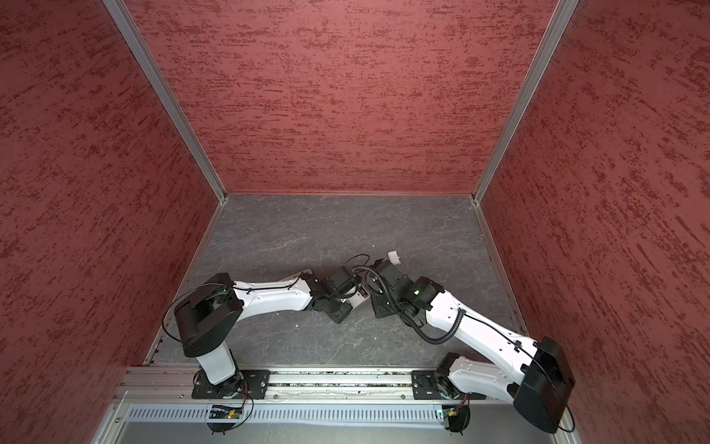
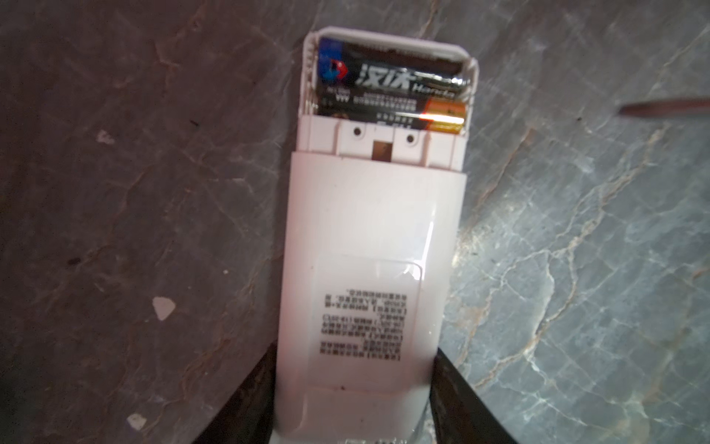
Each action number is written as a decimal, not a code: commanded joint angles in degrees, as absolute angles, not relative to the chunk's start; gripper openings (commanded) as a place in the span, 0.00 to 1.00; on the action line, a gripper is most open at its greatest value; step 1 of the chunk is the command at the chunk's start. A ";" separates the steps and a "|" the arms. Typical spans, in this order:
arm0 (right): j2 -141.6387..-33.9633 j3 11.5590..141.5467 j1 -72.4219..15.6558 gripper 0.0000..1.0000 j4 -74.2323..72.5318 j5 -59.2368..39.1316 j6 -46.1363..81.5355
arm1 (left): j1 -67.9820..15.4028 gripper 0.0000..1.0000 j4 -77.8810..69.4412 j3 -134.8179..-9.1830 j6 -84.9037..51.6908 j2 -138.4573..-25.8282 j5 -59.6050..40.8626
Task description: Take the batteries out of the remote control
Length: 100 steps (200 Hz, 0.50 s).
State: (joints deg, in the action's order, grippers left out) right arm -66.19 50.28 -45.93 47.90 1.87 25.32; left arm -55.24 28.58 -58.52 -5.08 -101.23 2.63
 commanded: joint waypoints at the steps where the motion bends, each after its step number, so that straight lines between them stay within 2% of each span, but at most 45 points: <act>1: -67.35 52.02 -45.70 0.00 48.34 3.98 23.17 | -55.06 0.59 29.82 -56.33 -4.59 -101.61 0.44; 100: -72.01 54.53 -45.69 0.00 46.17 5.41 21.59 | -55.07 0.59 29.88 -56.16 -3.98 -101.91 -0.51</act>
State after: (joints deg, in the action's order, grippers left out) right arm -70.85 52.66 -45.91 47.57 3.36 22.83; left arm -55.20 27.97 -57.93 -4.32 -100.88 2.52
